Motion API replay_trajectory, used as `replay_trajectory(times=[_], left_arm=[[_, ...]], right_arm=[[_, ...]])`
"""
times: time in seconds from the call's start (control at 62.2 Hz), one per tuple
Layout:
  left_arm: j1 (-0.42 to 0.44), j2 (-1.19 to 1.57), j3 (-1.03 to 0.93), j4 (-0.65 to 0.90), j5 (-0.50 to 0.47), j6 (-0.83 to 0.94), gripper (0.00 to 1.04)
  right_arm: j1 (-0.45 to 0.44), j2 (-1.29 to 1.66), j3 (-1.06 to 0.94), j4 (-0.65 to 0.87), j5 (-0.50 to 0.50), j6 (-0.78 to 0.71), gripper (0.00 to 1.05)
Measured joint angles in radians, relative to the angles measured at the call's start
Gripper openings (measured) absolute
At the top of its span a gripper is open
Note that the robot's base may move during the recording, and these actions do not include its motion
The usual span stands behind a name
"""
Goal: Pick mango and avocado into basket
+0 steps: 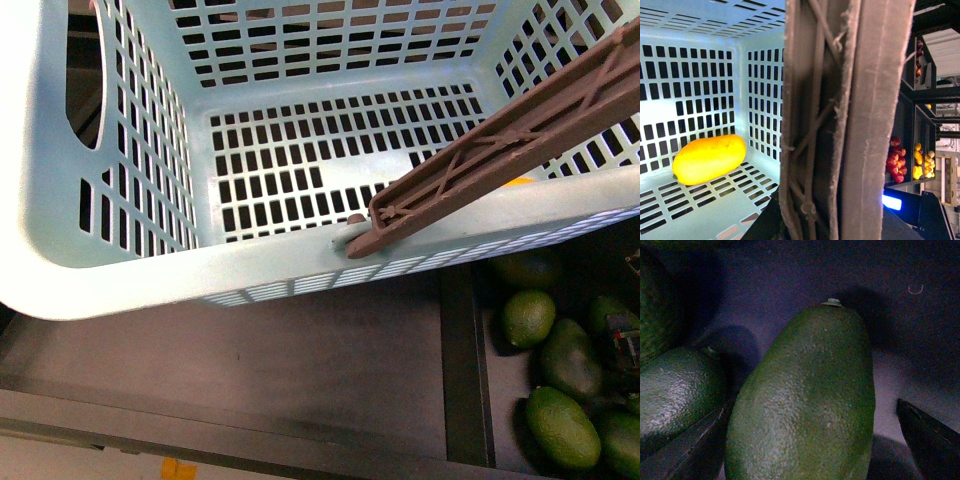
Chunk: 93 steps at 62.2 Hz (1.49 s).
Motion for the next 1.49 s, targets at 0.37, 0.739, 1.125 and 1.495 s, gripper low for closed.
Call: replay_trajectory(times=[0.37,0.739,1.125,1.495], left_arm=[[0.000,0.000,0.000,0.000,0.000,0.000,0.16],[0.000,0.000,0.000,0.000,0.000,0.000,0.16],[0.000,0.000,0.000,0.000,0.000,0.000,0.16],[0.000,0.000,0.000,0.000,0.000,0.000,0.16]], right_arm=[[0.011,0.006,0.001,-0.001,0.019,-0.016,0.72],[0.007,-0.005,-0.036,0.042,0.030,0.007,0.54],[-0.106,-0.233,-0.233,0.185,0.003,0.145,0.54],[-0.297,-0.787,-0.591,0.246,-0.068,0.227,0.54]])
